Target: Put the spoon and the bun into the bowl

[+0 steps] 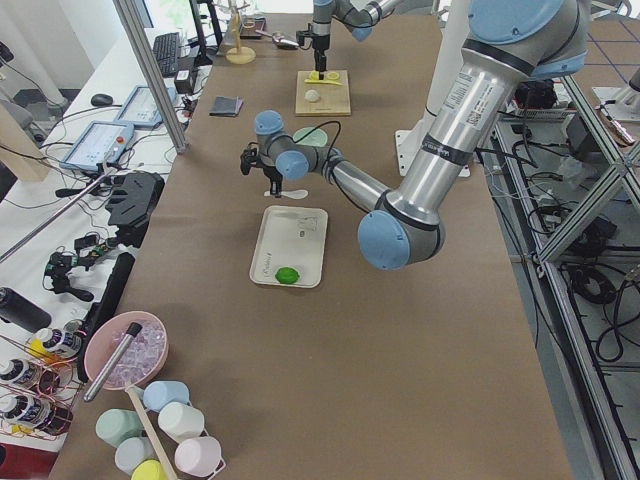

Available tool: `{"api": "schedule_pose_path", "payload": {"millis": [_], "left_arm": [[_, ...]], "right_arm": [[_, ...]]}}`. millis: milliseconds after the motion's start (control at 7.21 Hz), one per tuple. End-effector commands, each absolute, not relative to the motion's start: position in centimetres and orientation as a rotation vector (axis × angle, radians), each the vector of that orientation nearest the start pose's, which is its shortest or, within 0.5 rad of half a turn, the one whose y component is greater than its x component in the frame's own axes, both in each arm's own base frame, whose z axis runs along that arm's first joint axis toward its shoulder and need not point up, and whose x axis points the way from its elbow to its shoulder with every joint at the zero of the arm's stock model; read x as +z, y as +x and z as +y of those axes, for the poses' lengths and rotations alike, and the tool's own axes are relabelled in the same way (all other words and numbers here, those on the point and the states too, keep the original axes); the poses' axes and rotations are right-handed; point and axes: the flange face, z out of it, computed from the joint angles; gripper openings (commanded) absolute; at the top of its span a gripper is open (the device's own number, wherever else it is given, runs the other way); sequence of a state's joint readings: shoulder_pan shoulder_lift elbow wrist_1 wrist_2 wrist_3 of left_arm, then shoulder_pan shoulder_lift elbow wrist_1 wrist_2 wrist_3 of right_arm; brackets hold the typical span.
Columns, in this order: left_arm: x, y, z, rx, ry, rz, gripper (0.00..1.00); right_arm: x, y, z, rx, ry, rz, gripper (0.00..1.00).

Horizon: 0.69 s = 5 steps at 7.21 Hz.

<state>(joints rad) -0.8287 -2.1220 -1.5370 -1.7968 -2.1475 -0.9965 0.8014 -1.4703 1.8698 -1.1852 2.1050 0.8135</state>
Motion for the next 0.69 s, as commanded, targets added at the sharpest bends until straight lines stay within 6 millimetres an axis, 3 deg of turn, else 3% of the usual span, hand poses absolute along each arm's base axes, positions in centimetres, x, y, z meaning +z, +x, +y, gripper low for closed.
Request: {"api": "schedule_pose_path", "payload": {"millis": [0, 277, 554], "left_arm": [[25.6, 43.5, -55.4, -0.054, 0.027, 0.941, 0.00], [20.9, 46.9, -53.9, -0.077, 0.018, 0.977, 0.00], [17.4, 51.1, -52.6, -0.113, 0.024, 0.980, 0.00]], "right_arm": [[41.9, -34.2, -44.7, -0.183, 0.219, -0.869, 0.94], [41.3, -36.5, -46.0, -0.188, 0.235, -0.861, 0.92], [41.8, -37.2, -46.5, -0.182, 0.248, -0.840, 0.89]]}}
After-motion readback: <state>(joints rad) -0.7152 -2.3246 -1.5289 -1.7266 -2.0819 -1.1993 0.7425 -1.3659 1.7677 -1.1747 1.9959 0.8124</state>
